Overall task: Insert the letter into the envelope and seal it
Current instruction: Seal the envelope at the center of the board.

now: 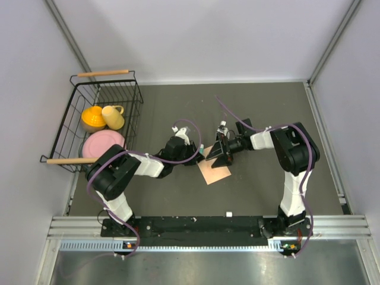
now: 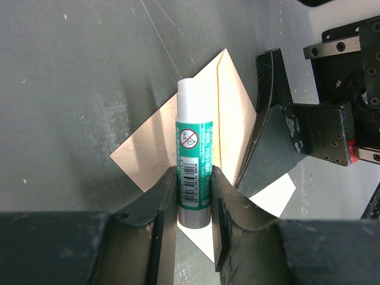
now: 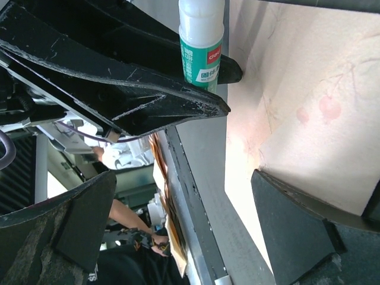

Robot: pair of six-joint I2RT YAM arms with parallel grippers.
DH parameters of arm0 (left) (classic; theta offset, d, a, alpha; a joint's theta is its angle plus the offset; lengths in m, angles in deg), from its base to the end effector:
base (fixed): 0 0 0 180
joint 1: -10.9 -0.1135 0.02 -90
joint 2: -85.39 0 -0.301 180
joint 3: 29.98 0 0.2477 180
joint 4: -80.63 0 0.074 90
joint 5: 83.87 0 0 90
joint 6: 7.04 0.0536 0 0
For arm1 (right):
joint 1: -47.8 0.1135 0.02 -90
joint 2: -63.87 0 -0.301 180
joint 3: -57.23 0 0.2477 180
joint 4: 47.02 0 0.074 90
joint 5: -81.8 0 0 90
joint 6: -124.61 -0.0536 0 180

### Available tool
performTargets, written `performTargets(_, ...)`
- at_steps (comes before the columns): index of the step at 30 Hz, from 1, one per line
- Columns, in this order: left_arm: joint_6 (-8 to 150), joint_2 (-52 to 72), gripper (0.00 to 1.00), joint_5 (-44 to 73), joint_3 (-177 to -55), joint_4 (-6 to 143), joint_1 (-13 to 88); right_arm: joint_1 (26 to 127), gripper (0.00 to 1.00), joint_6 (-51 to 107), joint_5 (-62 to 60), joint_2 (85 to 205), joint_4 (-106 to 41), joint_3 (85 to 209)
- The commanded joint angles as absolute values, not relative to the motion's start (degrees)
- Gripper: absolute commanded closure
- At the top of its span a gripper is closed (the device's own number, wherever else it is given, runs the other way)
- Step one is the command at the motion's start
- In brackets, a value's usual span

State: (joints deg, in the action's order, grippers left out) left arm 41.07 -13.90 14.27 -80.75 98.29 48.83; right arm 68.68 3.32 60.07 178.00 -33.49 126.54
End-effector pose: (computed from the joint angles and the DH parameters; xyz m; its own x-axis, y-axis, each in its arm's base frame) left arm 0.2649 -0.2160 0.1598 -0.7715 -0.2367 -0.5905 0.2542 0.7362 -0.6272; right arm 0.3261 0.1777 0.1337 -0.9847 -0.1698 -0.0377 -0.0889 0.3047 0.9483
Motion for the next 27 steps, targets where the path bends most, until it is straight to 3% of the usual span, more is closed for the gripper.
performTargets(1,41.7,-14.5,1.00,14.3,-81.5,98.6,48.4,69.2,0.03,3.3,58.6,175.3,-33.4,127.5)
performTargets(5,41.6,-14.6,1.00,14.8,-81.6,98.9,48.4,69.0,0.02,-2.1,57.8,173.4,-40.7,128.4)
performTargets(18,41.7,-14.2,1.00,14.4,-81.4,98.7,48.4,67.6,0.03,0.7,48.3,182.3,-34.3,132.9)
performTargets(27,41.7,-14.3,1.00,15.1,-81.6,98.9,48.4,68.2,0.03,-1.0,56.3,174.1,-35.2,132.4)
